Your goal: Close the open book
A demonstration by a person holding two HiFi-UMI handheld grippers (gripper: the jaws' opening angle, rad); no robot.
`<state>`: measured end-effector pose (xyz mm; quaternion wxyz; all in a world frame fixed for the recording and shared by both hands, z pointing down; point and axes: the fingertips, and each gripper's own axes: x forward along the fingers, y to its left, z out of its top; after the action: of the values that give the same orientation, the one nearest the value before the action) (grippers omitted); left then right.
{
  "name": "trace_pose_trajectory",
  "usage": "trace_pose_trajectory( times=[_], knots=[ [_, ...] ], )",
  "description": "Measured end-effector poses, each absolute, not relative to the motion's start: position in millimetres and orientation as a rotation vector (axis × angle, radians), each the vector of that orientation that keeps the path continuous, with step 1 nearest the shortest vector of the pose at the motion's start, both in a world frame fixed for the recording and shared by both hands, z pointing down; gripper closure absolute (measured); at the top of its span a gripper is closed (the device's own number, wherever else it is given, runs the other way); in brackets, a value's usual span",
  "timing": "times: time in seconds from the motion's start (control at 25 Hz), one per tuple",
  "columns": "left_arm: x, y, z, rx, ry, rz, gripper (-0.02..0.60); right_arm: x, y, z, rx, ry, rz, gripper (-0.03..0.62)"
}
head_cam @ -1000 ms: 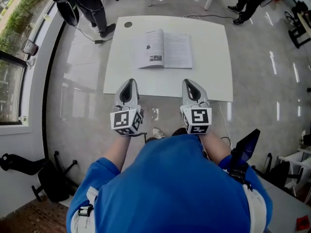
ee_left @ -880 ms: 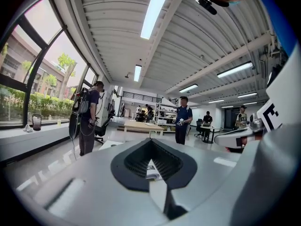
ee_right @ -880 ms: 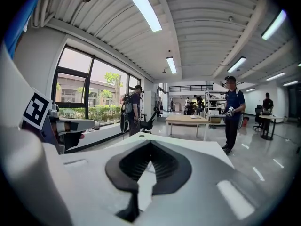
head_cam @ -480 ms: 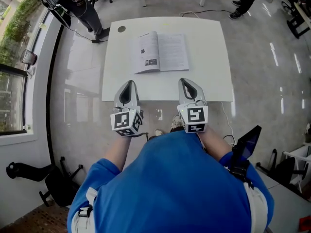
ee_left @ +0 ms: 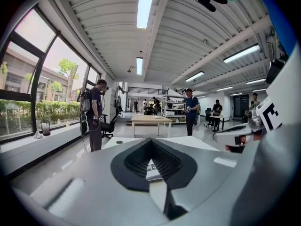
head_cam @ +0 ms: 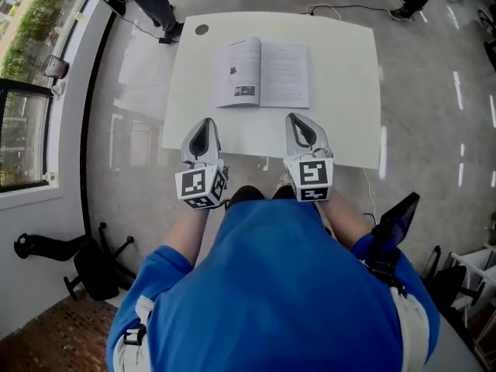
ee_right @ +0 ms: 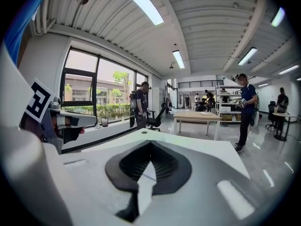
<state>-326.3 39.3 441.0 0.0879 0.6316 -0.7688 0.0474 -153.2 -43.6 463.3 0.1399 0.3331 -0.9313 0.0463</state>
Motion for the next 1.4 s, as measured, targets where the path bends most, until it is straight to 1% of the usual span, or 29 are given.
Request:
trace_pose_trajectory(
  times=[0.32, 0.64, 1.12, 1.4],
  knots=[
    [-334.6, 7.5, 473.4, 1.854, -2.234, 0.171, 0.575, -171.1, -67.0, 494.6, 0.909, -2.65, 0.168, 0.594],
    [-365.6, -19.6, 507.7, 1.908, -2.095, 0.177, 0.575, -204.2, -79.8, 521.5, 0.936, -2.546, 0.132, 0.594],
    [-419.3, -38.9, 564.2, 1.991, -1.853, 0.251, 0.575, -284.2, -75.3, 574.3, 0.821, -2.282, -0.176, 0.594],
    [-439.3, -37.2, 593.8, 1.979, -1.759, 0.27, 0.575, -314.1, -67.7, 604.1, 0.743, -2.16, -0.384, 0.591]
  ],
)
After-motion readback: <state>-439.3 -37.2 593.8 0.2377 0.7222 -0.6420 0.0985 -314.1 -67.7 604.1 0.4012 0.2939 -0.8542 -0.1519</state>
